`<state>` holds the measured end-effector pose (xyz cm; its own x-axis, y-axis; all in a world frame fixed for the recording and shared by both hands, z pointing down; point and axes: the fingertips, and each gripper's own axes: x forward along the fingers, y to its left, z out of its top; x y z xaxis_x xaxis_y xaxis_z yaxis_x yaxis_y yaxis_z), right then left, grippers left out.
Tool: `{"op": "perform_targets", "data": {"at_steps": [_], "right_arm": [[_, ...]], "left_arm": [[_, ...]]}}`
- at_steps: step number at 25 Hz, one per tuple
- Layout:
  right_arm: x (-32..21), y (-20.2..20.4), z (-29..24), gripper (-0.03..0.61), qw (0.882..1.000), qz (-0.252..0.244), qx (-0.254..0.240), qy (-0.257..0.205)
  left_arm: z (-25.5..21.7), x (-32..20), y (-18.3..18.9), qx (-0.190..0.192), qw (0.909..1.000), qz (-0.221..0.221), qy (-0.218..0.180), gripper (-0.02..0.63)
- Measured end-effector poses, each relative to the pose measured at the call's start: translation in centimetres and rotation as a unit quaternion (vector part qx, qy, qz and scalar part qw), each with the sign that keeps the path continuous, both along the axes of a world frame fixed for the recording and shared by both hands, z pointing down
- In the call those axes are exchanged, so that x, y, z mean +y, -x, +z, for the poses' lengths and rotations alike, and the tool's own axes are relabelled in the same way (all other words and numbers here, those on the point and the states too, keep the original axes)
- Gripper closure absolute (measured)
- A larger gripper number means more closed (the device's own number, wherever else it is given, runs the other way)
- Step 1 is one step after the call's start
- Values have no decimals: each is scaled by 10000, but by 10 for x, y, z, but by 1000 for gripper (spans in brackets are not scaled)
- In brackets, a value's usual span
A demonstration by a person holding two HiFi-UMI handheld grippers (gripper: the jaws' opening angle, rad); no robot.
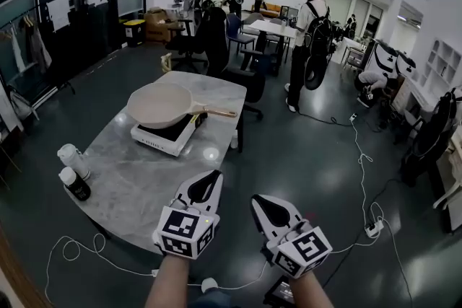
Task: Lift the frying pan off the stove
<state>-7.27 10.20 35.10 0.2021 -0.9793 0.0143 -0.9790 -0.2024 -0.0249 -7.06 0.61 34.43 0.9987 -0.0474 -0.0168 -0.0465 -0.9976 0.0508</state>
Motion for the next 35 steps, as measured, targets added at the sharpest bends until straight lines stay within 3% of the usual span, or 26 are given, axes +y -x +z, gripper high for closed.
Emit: {"op": "perform_targets", "data": {"at_steps": [8, 15, 27, 35], "right_arm": [[-25, -47, 11, 551, 9988, 198, -409, -195], [-69, -78, 5, 551, 9993, -60, -293, -235], [-174, -181, 10, 551, 9930, -1142, -291, -119], [-222, -236, 24, 551, 9742, -2158, -663, -63]], "left_arm": [[4, -36, -25, -109, 9997, -198, 13, 601], [11, -77, -41, -129, 9987, -443, 195, 601], [30, -153, -131, -219, 9908, -1303, 310, 601], [58, -186, -167, -493, 9736, -2157, 561, 601]]}}
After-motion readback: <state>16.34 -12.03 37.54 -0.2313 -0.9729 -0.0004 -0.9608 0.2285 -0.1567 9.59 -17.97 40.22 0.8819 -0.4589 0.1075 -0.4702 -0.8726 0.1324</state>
